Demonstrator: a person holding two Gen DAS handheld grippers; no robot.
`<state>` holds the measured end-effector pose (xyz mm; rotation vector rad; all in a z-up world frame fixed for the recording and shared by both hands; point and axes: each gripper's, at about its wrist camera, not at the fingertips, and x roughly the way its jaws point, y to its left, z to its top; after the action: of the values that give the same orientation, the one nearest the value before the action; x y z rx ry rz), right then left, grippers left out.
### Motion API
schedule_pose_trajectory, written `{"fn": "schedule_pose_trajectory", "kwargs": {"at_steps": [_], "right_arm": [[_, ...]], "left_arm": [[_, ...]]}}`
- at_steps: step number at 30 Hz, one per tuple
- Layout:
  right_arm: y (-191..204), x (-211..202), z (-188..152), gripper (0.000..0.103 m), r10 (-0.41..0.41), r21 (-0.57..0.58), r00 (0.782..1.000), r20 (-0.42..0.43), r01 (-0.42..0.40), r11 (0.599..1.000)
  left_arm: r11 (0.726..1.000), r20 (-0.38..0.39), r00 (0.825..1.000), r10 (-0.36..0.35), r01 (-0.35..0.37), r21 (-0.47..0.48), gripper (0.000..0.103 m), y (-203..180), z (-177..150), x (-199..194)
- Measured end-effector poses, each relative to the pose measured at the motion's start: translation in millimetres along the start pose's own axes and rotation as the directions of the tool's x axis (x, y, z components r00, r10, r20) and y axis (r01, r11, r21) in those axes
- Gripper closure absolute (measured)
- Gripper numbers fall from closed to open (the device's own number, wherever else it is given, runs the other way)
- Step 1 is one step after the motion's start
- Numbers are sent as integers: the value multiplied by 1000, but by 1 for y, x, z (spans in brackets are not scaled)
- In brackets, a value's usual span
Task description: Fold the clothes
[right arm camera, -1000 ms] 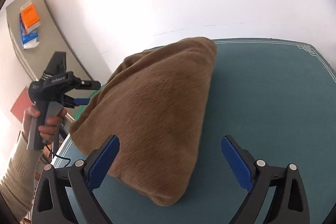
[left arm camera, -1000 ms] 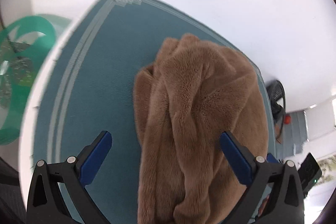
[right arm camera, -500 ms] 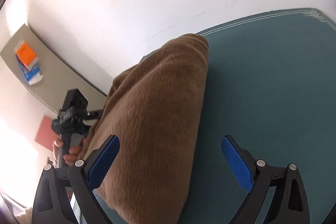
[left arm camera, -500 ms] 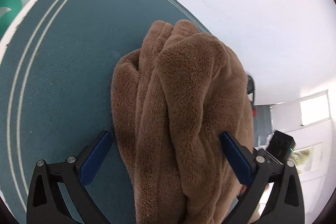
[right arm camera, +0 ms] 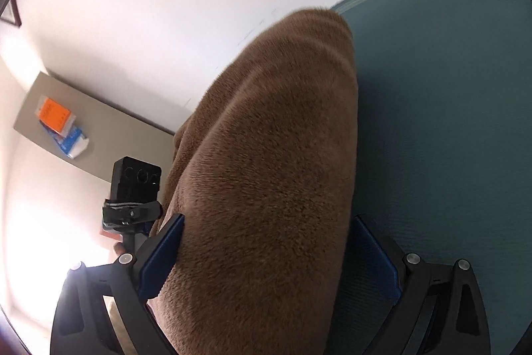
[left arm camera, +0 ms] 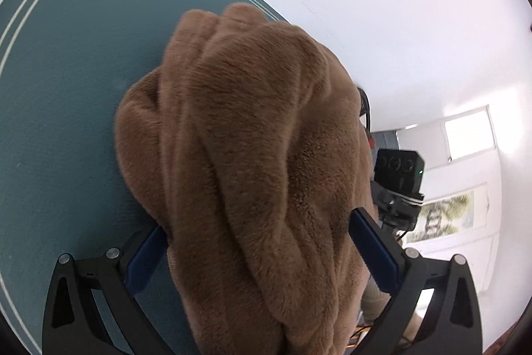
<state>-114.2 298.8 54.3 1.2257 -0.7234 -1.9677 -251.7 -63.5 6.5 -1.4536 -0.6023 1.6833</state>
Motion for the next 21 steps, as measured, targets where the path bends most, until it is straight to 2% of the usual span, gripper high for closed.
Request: {"fn": "schedule_pose_trajectory", "kwargs": {"at_steps": [4, 6, 9, 10, 11, 12, 15, 18, 21], "right_arm": [[8, 6, -6, 4, -3, -37, 1000, -27, 2, 999], [9, 5, -10, 4, -2, -44, 1000, -28, 1, 999], [10, 3, -16, 5, -10, -56, 1000, -19, 9, 998], [11, 2, -19, 8, -17, -61, 1000, -18, 16, 998], [11, 2, -22, 17, -21, -59, 1000, -13, 20, 998], [11, 1, -25, 24, -23, -52, 1000, -5, 23, 998], [13, -7, -35, 37, -25, -56, 999, 28, 26, 998], [22, -18, -45, 44, -39, -80, 998, 55, 44, 996], [37, -32, -55, 46, -58, -120, 995, 80, 68, 990]], "left_arm": [[1000, -1, 1000, -2, 2, 26, 0, -9, -2, 3], [1000, 2, 1000, -8, 8, 26, 4, -11, -12, 0], [1000, 12, 1000, -3, 3, 5, 19, -2, -21, 2], [1000, 13, 1000, -6, 6, -7, 25, 1, -20, 3], [1000, 18, 1000, -10, 10, -16, 28, 8, -17, 1], [1000, 26, 1000, -12, 13, -27, 30, 9, -18, 1], [1000, 42, 999, 0, 1, -27, 34, 5, -20, 2], [1000, 60, 998, 16, -15, -13, 38, -3, -23, -3], [1000, 77, 997, 23, -23, -2, 41, -14, -26, -7]]}}
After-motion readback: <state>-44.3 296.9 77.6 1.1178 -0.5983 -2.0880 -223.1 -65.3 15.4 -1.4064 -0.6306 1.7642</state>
